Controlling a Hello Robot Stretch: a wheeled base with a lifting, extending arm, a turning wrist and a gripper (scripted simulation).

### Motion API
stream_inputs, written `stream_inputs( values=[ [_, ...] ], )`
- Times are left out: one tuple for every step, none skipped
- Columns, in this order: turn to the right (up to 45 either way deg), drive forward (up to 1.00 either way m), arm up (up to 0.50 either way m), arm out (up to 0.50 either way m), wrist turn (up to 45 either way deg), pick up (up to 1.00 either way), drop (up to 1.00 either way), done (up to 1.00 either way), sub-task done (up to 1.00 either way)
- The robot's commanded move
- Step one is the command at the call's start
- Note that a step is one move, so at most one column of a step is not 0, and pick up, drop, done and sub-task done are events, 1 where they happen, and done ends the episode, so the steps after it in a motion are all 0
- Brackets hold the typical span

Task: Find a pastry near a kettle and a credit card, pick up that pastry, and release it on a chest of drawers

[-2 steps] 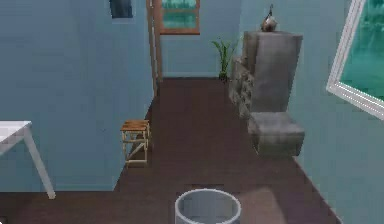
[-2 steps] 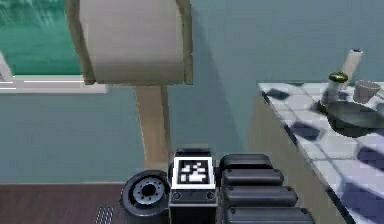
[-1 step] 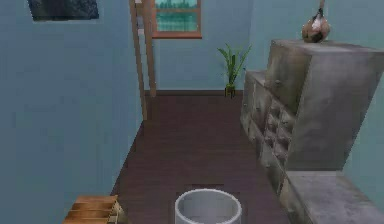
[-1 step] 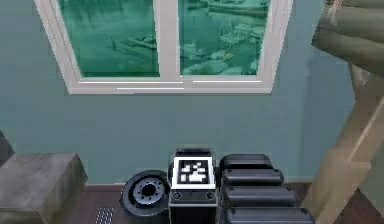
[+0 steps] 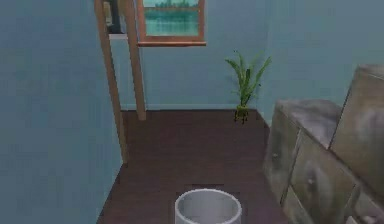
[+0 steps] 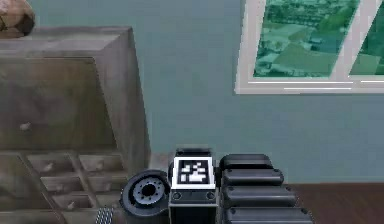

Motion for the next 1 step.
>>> stream_inputs(
  values=[
    [-9.0,0.00,0.00,0.00,0.0,0.00,0.00,0.00,0.00]
  ],
)
